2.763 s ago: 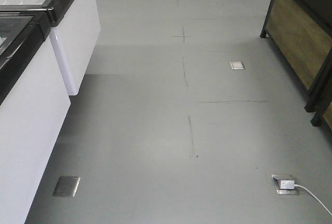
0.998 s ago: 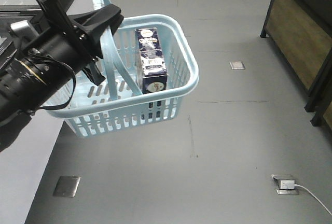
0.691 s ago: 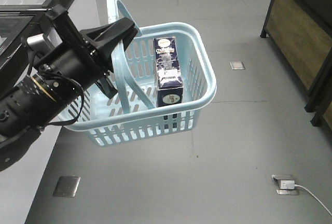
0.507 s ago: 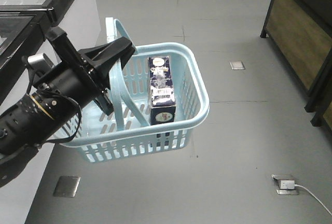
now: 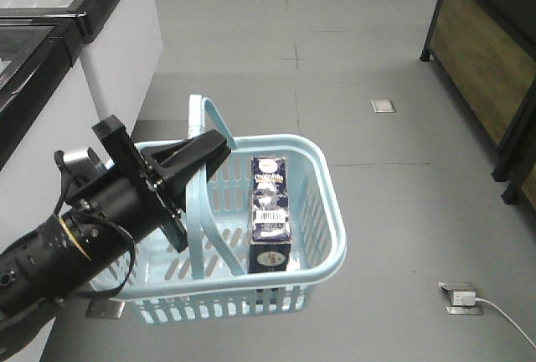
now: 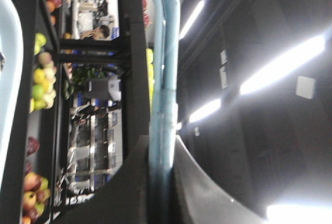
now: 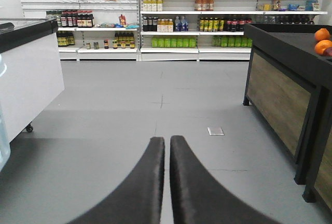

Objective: Left arm holds basket, right arm returns cookies
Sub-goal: 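Lift the basket with the left gripper and bring it in front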

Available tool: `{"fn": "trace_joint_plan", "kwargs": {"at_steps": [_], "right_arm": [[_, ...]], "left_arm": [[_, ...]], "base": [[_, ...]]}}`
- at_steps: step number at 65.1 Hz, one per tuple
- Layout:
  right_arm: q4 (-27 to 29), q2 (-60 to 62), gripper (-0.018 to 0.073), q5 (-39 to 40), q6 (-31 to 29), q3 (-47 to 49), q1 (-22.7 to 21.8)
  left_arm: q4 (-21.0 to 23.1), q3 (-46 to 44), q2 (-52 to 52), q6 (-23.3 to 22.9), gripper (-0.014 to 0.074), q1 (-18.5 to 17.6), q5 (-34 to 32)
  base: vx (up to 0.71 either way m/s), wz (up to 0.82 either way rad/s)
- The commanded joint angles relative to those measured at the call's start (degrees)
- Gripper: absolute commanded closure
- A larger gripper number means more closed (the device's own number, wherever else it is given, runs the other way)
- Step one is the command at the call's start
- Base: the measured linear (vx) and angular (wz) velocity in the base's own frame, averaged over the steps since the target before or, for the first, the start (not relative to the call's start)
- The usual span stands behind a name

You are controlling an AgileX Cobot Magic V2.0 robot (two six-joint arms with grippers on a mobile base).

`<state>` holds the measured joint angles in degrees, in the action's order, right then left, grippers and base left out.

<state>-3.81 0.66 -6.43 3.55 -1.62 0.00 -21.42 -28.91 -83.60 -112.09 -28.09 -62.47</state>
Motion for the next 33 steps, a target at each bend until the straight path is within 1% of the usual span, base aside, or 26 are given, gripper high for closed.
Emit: {"fn": "trace_joint_plan", "kwargs": {"at_steps": [1,8,19,24,33], "right_arm": [[-0.4,0.7,0.0565,3.9,-0.2,-1.0,0.0],[-0.4,0.7,0.0565,3.9,-0.2,-1.0,0.0],[-0.4,0.7,0.0565,3.9,-0.2,-1.0,0.0],[-0.4,0.7,0.0565,3.9,-0.2,-1.0,0.0],[-0.4,0.7,0.0565,3.9,-0.2,-1.0,0.0]], "left_arm": [[1.9,0.4,2.4,-0.3,0.0599,-1.5,-16.2],[1.9,2.2,2.5,-0.3,0.0599,-2.9,-16.2],[2.0,3.5,2.5,-0.3,0.0599,-6.2,-16.2],[2.1,3.5,2.5,-0.1,0.0599,-6.8,-16.3],[2.6,3.5,2.9,0.1,0.0599,-6.8,-16.3]], "base": [[0.00,0.00],[0.00,0.00],[0.00,0.00],[0.00,0.00],[0.00,0.00]]}}
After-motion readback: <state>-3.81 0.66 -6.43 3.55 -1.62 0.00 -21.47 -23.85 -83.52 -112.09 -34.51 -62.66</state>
